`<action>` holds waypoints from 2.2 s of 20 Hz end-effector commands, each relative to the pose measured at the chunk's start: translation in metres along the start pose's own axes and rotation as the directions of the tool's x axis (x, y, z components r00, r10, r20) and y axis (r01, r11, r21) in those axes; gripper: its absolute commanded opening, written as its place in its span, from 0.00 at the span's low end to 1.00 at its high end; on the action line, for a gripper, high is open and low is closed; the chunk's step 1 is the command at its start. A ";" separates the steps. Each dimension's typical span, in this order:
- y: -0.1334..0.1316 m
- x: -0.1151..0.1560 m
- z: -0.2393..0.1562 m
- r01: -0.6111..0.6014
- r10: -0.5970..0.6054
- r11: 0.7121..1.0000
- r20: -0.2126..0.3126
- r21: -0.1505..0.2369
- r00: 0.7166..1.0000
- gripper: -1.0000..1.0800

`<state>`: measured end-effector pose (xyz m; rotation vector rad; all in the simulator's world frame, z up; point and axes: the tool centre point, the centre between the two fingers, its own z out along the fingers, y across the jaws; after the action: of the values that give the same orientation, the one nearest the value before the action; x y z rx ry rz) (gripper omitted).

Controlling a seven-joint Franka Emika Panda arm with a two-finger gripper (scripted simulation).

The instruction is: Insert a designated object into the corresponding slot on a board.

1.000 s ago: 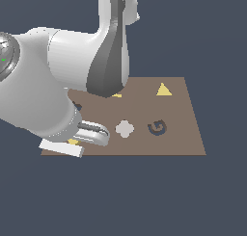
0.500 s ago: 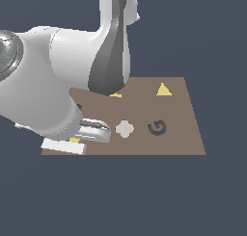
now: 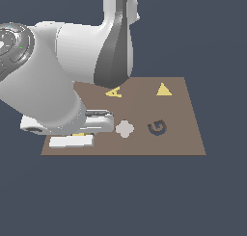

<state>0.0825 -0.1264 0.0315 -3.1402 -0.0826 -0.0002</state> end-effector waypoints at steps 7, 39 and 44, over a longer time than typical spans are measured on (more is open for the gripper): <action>-0.008 -0.019 -0.002 0.288 -0.288 0.958 -0.001 0.000 0.958 0.00; 0.025 -0.092 -0.008 0.998 -0.998 0.063 0.001 0.000 0.063 0.00; 0.033 -0.095 -0.008 0.998 -0.998 -0.061 0.001 0.000 -0.061 0.00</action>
<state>-0.0103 -0.1624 0.0394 -2.1365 -2.3034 0.0005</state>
